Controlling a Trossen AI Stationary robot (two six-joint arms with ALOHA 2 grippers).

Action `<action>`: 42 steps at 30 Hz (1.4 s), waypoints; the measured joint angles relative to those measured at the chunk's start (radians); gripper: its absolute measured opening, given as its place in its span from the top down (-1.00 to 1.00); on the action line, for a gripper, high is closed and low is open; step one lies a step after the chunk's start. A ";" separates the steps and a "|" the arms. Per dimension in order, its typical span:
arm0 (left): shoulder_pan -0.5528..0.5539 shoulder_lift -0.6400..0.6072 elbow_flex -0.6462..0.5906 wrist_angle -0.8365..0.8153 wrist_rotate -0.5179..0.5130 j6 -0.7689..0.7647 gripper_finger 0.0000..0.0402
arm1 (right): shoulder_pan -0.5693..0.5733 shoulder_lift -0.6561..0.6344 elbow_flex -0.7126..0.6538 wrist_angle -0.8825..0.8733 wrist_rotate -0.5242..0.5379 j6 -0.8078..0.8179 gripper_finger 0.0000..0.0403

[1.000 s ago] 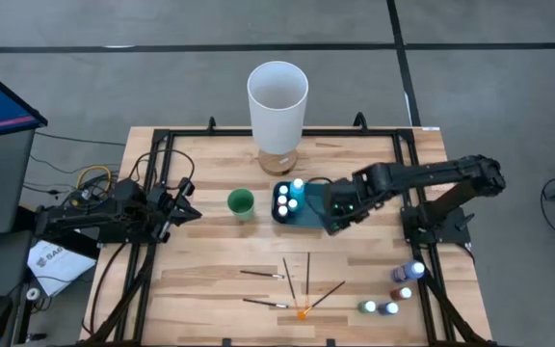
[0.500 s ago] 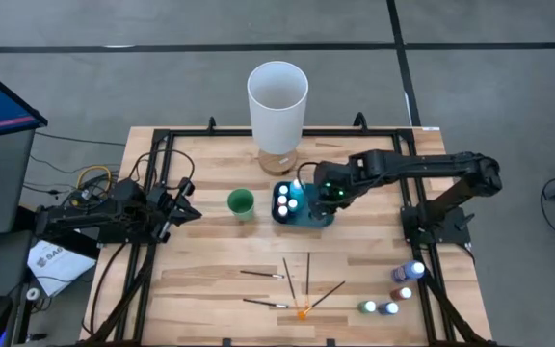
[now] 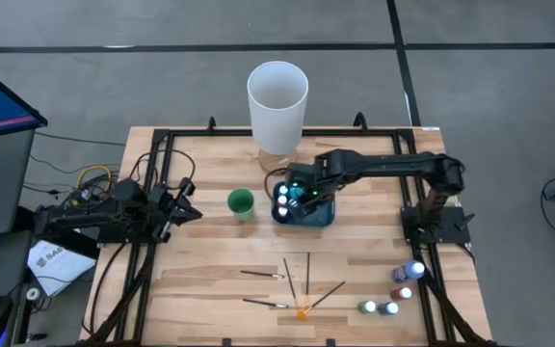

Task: Pick & Place Paint Supplies
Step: Put the small light green paint bottle into the green bin

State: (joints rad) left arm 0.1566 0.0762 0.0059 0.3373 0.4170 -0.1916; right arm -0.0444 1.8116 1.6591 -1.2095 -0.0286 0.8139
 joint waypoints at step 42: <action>0.000 0.083 0.000 0.033 -0.001 0.000 0.96 | 0.015 0.190 0.082 0.068 0.029 -0.065 0.40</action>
State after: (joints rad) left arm 0.1564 0.1596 0.0061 0.3701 0.4164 -0.1917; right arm -0.0296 2.0018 1.7408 -1.1414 0.0002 0.7486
